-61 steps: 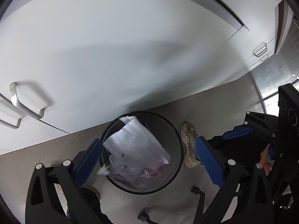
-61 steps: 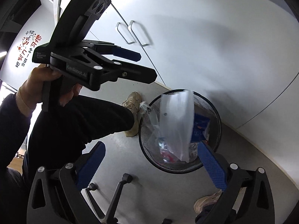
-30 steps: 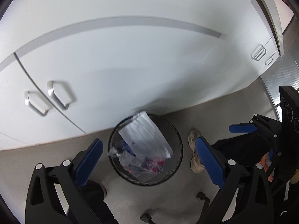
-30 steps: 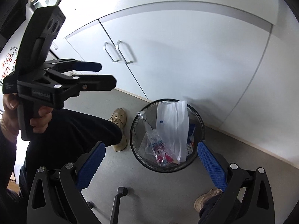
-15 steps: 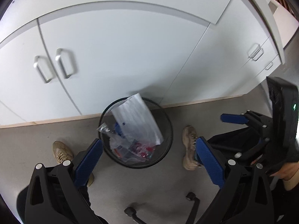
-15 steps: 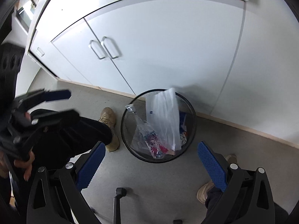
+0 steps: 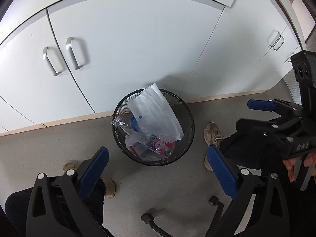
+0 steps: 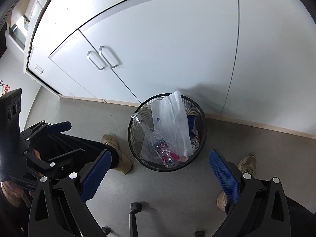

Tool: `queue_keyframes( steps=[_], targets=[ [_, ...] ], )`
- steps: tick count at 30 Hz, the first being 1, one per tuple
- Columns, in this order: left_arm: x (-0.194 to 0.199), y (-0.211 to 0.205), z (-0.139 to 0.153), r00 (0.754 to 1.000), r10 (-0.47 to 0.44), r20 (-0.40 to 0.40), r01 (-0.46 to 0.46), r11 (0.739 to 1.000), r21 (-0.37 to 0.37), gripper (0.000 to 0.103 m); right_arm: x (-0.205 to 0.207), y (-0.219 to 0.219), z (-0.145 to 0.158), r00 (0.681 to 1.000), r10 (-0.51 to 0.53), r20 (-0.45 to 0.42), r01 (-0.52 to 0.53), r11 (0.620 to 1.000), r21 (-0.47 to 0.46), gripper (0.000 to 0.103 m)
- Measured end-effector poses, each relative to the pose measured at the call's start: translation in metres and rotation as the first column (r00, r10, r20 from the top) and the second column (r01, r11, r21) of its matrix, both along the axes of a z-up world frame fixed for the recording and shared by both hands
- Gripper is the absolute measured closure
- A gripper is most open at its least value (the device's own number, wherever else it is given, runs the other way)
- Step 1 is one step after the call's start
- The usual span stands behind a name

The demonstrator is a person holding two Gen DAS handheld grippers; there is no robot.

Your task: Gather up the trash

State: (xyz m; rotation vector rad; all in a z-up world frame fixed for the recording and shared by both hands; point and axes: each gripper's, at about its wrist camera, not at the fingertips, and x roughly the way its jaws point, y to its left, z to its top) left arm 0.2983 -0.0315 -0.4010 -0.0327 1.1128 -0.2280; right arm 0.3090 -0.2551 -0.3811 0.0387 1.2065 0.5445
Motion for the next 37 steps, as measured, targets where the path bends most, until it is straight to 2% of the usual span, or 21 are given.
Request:
queue_keyframes(
  steps=[13, 31, 34, 37],
  targets=[
    [-0.002, -0.006, -0.012, 1.0, -0.012, -0.008, 0.013, 0.998, 0.067, 0.004, -0.004, 0.007, -0.004, 1.0, 0.027, -0.003, -0.027, 1.0, 0.009, 0.003],
    [0.0, -0.004, -0.015, 1.0, -0.002, -0.029, 0.003, 0.998, 0.061, 0.004, -0.007, 0.013, -0.009, 0.999, 0.04, -0.018, -0.039, 0.999, 0.024, 0.003],
    [-0.001, -0.007, -0.016, 0.999, -0.03, -0.039, 0.031, 0.999, 0.034, 0.004, -0.007, 0.014, -0.009, 0.999, 0.045, -0.017, -0.044, 0.999, 0.028, 0.003],
    [-0.003, -0.014, -0.015, 0.998, -0.052, -0.03, 0.053, 0.997, 0.053, 0.004, -0.007, 0.012, -0.01, 0.999, 0.038, -0.026, -0.037, 0.999, 0.032, 0.003]
  ],
)
